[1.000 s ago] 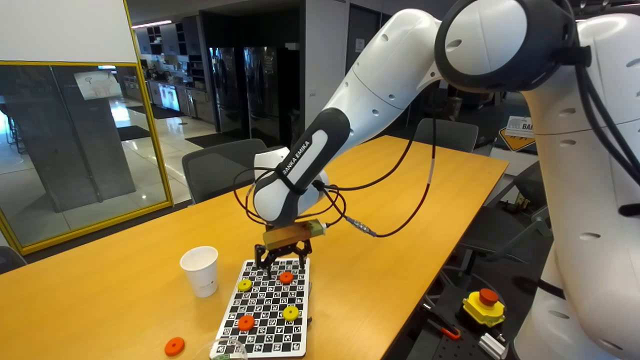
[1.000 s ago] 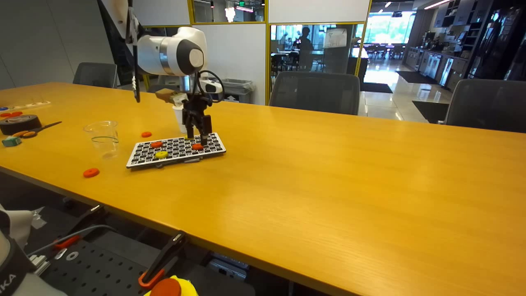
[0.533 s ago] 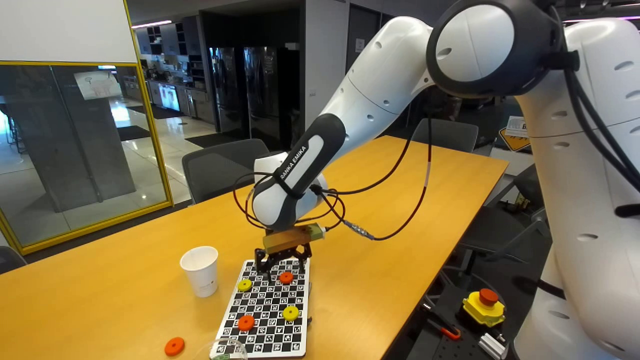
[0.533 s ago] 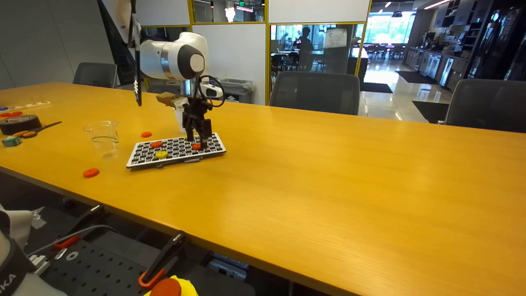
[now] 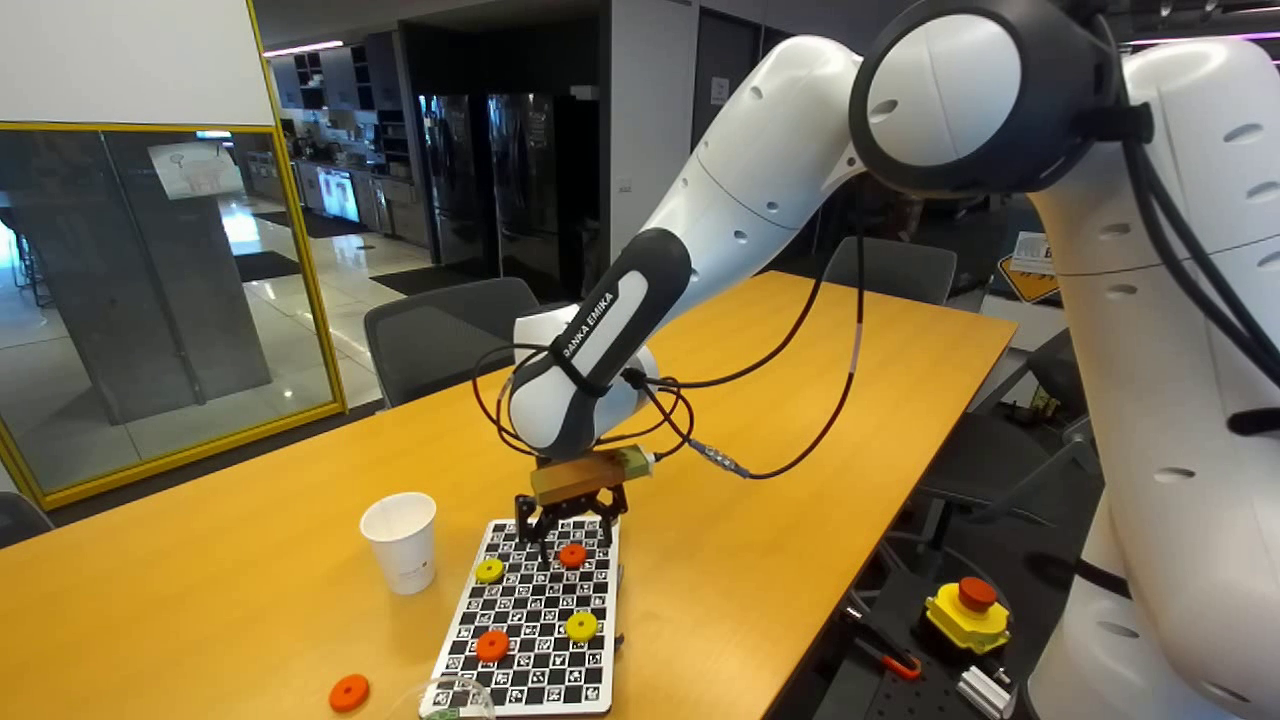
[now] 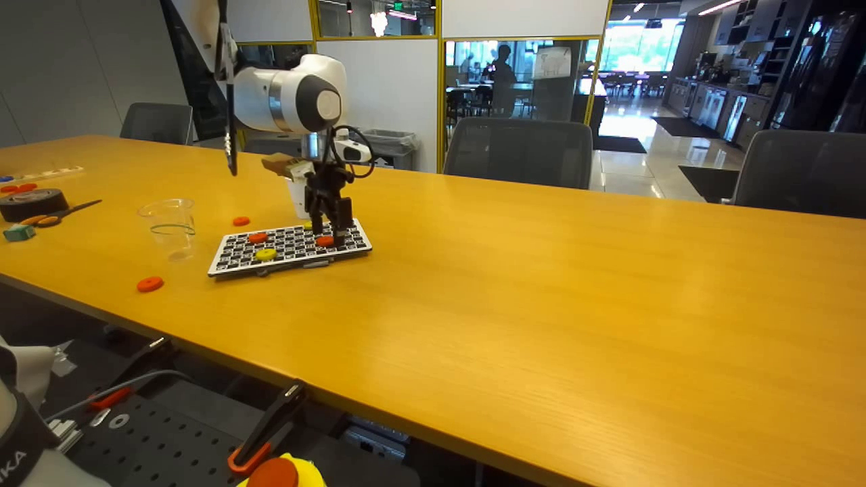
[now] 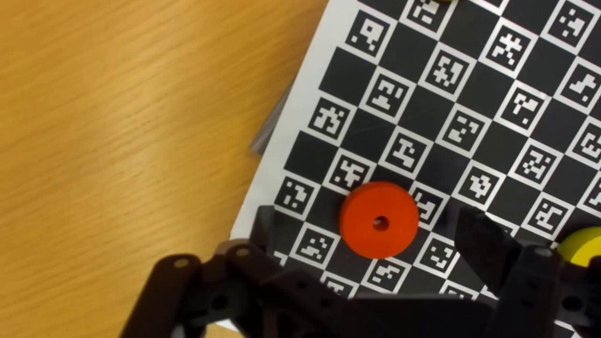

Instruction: Put the yellow rings in the clear cup and the orange rings in the white cups

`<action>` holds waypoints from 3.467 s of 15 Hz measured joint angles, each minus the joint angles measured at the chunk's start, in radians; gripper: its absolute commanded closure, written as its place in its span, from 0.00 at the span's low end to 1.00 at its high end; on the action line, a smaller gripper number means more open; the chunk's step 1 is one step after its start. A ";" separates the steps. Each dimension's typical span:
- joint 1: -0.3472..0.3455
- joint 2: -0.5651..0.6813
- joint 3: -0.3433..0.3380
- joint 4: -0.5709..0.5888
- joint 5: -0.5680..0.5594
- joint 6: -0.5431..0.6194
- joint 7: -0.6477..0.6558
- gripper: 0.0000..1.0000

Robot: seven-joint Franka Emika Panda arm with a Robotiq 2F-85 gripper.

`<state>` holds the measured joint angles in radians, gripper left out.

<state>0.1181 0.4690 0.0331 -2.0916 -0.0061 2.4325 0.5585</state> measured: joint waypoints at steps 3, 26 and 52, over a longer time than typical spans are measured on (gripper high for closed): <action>0.000 0.001 0.000 0.000 0.001 0.000 -0.006 0.47; 0.085 -0.026 0.001 0.293 -0.008 -0.195 -0.031 0.75; 0.165 0.343 0.045 0.887 -0.008 -0.492 -0.211 0.03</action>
<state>0.2826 0.8125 0.0785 -1.2051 -0.0141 1.9405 0.3478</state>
